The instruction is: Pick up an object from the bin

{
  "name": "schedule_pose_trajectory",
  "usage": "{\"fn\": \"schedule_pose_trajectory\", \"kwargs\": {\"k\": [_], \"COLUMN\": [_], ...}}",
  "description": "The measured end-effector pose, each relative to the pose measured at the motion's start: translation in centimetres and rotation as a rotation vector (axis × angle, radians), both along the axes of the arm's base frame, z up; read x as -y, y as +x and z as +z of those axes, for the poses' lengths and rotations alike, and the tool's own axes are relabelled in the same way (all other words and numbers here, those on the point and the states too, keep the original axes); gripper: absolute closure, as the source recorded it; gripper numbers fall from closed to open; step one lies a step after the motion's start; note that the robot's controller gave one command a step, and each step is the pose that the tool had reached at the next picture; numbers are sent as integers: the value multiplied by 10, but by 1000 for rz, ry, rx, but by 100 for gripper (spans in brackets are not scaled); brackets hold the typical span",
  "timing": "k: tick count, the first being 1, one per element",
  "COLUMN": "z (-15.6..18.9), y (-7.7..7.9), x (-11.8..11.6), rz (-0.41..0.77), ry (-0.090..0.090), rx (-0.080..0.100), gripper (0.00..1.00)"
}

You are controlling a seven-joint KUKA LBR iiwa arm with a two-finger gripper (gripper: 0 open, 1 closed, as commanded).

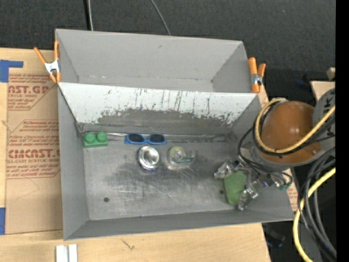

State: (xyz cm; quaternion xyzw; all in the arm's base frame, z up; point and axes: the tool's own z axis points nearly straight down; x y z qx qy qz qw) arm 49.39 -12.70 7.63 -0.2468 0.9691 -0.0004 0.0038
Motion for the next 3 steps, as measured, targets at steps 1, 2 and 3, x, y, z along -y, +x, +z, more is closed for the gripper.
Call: {"fn": "schedule_pose_trajectory", "kwargs": {"k": [1, 2, 3], "z": [1, 50, 107], "y": [1, 3, 4], "x": [-2, -4, -5], "rz": [3, 3, 2], "ry": [3, -1, -2], "rx": [4, -2, -1], "gripper": [100, 100, 100]}}
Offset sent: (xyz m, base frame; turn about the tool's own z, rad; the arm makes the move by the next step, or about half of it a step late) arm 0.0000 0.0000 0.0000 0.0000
